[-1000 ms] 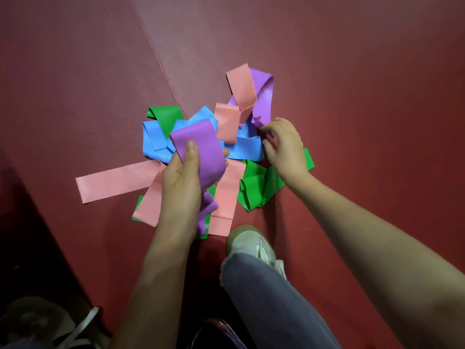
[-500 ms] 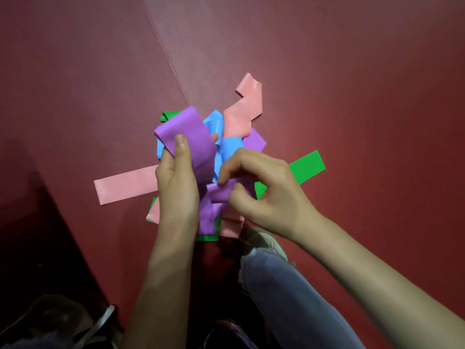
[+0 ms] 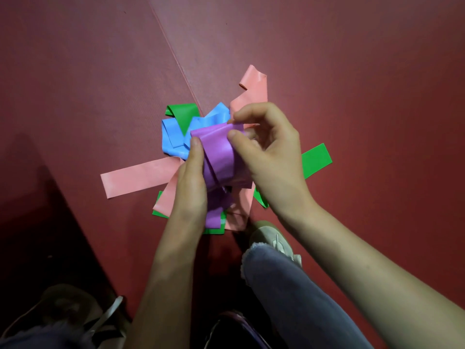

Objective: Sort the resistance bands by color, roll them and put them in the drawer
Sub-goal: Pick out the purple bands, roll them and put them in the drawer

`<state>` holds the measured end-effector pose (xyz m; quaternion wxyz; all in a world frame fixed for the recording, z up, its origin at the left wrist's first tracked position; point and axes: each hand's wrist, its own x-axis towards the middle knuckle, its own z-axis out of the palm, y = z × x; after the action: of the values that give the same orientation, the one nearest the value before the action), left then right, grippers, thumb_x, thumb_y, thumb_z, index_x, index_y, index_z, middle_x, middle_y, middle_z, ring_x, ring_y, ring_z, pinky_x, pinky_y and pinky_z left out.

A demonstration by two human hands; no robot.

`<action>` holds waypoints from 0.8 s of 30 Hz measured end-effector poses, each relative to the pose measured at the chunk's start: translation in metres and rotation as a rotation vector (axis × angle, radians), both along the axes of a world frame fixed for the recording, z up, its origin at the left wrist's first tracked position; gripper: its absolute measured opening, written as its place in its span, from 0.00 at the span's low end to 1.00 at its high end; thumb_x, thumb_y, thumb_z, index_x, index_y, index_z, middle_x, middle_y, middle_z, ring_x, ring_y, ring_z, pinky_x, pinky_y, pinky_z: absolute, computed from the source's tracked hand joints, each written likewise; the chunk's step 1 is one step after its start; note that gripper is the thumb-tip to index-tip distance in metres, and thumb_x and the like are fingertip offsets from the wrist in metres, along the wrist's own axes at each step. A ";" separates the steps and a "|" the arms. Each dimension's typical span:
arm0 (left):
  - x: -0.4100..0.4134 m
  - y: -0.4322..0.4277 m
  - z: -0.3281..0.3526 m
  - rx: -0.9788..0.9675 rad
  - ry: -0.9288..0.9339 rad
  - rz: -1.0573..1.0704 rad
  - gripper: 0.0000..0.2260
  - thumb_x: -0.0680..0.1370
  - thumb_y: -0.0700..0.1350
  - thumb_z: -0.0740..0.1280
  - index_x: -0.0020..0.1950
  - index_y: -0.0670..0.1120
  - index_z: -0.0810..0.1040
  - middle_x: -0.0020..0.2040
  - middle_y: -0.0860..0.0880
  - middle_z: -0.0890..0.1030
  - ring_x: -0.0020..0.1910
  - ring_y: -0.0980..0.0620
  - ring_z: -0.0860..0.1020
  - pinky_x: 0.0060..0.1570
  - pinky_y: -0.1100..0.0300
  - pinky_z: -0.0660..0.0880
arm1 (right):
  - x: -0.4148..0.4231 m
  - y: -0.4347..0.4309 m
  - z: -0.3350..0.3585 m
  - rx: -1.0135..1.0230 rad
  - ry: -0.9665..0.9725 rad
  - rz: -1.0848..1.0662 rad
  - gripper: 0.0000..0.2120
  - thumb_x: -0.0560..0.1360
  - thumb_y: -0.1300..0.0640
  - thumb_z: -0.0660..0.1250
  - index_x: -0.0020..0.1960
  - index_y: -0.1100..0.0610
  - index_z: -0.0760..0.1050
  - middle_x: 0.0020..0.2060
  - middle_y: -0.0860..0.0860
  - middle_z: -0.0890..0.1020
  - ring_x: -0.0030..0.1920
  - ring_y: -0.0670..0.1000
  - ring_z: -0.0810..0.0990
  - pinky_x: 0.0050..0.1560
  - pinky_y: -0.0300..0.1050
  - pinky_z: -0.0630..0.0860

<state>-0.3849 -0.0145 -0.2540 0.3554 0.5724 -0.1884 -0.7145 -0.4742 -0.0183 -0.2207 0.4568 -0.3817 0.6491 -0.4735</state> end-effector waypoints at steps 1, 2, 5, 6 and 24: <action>-0.001 0.000 0.000 0.001 0.001 0.024 0.18 0.80 0.53 0.51 0.47 0.48 0.78 0.35 0.53 0.84 0.34 0.58 0.81 0.33 0.67 0.76 | 0.000 -0.001 0.000 0.003 -0.006 -0.021 0.18 0.68 0.74 0.63 0.38 0.50 0.69 0.36 0.44 0.74 0.31 0.40 0.69 0.36 0.28 0.68; -0.002 -0.001 0.000 -0.015 -0.020 0.032 0.19 0.80 0.54 0.49 0.51 0.47 0.77 0.41 0.52 0.84 0.39 0.58 0.81 0.39 0.66 0.77 | -0.001 -0.003 0.001 -0.002 -0.002 -0.031 0.17 0.68 0.73 0.64 0.37 0.51 0.69 0.35 0.44 0.74 0.32 0.42 0.69 0.36 0.29 0.67; -0.005 -0.004 0.007 -0.043 -0.073 0.053 0.18 0.80 0.53 0.49 0.51 0.48 0.76 0.45 0.53 0.82 0.42 0.62 0.80 0.44 0.69 0.75 | 0.001 -0.005 0.006 -0.028 0.025 -0.016 0.16 0.68 0.73 0.63 0.35 0.52 0.68 0.34 0.46 0.74 0.34 0.47 0.70 0.36 0.33 0.67; -0.006 -0.004 0.007 -0.046 -0.062 0.055 0.18 0.80 0.53 0.49 0.48 0.49 0.76 0.41 0.55 0.82 0.39 0.63 0.80 0.41 0.70 0.75 | 0.002 -0.006 0.007 -0.030 0.020 -0.016 0.16 0.69 0.73 0.63 0.35 0.52 0.68 0.34 0.46 0.74 0.34 0.47 0.70 0.35 0.33 0.67; -0.005 -0.009 0.011 -0.223 -0.083 0.065 0.14 0.81 0.45 0.51 0.59 0.42 0.72 0.44 0.53 0.78 0.37 0.64 0.78 0.41 0.71 0.75 | -0.021 0.018 -0.011 0.120 0.171 0.034 0.05 0.69 0.57 0.65 0.40 0.48 0.71 0.39 0.43 0.76 0.43 0.41 0.75 0.49 0.35 0.73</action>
<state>-0.3900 -0.0234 -0.2426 0.4316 0.5644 -0.2628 -0.6528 -0.4956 -0.0008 -0.2321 0.4297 -0.4037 0.7065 -0.3915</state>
